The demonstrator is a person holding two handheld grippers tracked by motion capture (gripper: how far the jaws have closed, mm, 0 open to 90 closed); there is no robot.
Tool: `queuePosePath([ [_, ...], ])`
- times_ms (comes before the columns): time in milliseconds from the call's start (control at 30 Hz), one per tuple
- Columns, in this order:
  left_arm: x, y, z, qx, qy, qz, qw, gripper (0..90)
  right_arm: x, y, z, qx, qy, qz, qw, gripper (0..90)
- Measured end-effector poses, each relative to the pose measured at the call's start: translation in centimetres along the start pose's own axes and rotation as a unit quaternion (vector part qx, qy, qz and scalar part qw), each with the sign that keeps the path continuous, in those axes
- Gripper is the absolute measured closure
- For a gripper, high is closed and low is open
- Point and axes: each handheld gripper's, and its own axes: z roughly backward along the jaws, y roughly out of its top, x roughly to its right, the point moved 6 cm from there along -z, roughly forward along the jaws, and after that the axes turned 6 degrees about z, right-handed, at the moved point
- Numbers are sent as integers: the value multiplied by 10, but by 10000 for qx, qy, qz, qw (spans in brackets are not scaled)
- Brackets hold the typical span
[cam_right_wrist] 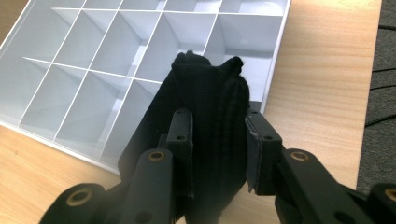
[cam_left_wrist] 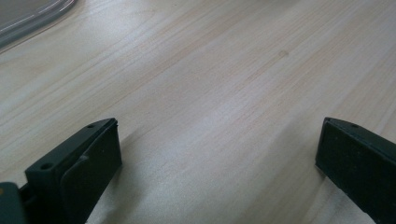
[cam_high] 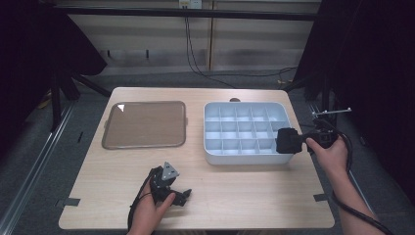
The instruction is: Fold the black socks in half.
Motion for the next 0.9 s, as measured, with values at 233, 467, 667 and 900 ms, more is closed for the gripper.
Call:
queuePosePath([
  [233, 0, 0, 0, 3, 1, 4, 10000, 0, 2, 0, -5, -115, -142, 120, 9998, 674],
  [467, 0, 0, 0, 3, 1, 0, 10000, 0, -2, -5, -15, -299, -114, 190, 9993, 675],
  [667, 0, 0, 0, 1, 1, 1, 10000, 0, -5, -6, -16, -380, -102, 294, 9988, 675],
  [900, 0, 0, 0, 3, 2, 2, 10000, 0, -7, -6, -19, -465, -186, 418, 9979, 675],
])
